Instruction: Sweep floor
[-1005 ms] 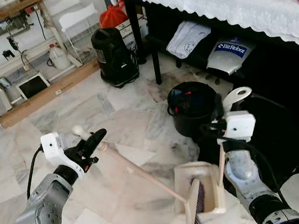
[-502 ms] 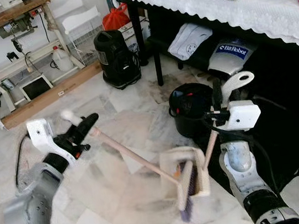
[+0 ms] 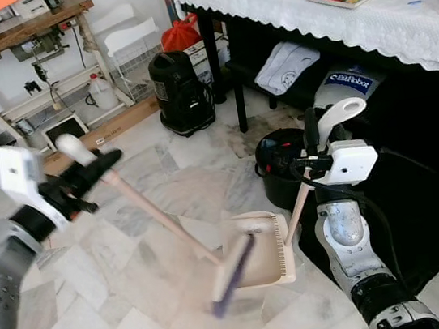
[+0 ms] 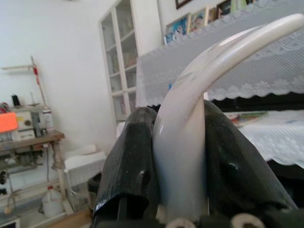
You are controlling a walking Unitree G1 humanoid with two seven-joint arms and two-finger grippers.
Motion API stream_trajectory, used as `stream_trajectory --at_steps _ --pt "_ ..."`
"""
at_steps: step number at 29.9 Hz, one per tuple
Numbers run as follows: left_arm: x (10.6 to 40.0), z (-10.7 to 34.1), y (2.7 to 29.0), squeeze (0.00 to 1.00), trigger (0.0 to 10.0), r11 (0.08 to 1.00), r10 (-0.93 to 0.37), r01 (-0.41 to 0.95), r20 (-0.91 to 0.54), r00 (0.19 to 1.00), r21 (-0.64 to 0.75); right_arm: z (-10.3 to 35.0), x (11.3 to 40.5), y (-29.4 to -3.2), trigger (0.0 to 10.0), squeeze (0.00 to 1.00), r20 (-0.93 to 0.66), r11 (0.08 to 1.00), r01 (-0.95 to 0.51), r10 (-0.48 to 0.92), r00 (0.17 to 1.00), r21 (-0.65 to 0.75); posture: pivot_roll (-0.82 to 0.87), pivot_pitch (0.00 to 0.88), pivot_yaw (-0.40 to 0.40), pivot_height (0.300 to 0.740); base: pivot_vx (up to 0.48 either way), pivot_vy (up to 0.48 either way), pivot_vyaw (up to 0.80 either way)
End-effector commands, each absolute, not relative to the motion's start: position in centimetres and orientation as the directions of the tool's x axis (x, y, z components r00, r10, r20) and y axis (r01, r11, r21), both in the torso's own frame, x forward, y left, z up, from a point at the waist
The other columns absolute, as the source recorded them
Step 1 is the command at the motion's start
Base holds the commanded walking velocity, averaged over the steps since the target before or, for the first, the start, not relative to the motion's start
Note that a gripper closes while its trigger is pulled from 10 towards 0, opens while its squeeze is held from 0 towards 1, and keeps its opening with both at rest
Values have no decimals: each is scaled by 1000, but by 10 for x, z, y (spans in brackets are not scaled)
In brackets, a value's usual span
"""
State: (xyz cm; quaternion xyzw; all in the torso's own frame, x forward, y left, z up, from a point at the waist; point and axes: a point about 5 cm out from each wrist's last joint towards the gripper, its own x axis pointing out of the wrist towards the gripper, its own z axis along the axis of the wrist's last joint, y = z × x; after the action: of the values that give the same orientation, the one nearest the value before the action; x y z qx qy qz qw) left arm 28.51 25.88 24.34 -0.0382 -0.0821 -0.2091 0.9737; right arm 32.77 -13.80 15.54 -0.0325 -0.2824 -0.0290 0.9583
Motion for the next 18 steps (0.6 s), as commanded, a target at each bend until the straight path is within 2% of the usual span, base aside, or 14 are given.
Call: stream_trajectory --at_steps 1,4,6,11,12,14,15,18 --pt "280 265 270 0 10000 922 -362 385 269 892 -34 175 329 -133 10000 0 606 998 55 -29 795 -24 72 0 113 740 0 0 0" --pt "279 268 278 0 10000 935 -319 351 307 896 -51 175 329 -133 10000 0 605 998 56 -29 796 -27 71 0 110 740 0 0 0" --pt "280 270 285 0 10000 958 -239 278 347 907 -68 177 329 -135 10000 0 607 998 61 -33 794 -27 70 9 106 740 0 0 0" --pt "281 265 286 0 10000 975 -163 205 366 916 -81 181 329 -135 10000 0 609 998 51 -22 793 -30 58 19 92 740 0 0 0" --pt "282 261 289 0 10000 986 -77 128 388 918 -107 184 330 -135 10000 0 613 998 47 -19 790 -30 57 22 89 740 0 0 0" --pt "282 259 291 0 10000 990 -33 84 394 918 -112 186 331 -135 10000 0 615 999 46 -18 788 -29 57 22 89 740 0 0 0" --pt "283 252 294 0 10000 992 54 -5 393 918 -125 189 332 -137 10000 0 614 999 50 -33 789 -9 49 28 85 740 0 0 0" --pt "284 241 295 0 10000 988 129 -89 371 920 -124 191 333 -138 10000 0 613 999 52 -40 789 -1 39 36 81 740 0 0 0"
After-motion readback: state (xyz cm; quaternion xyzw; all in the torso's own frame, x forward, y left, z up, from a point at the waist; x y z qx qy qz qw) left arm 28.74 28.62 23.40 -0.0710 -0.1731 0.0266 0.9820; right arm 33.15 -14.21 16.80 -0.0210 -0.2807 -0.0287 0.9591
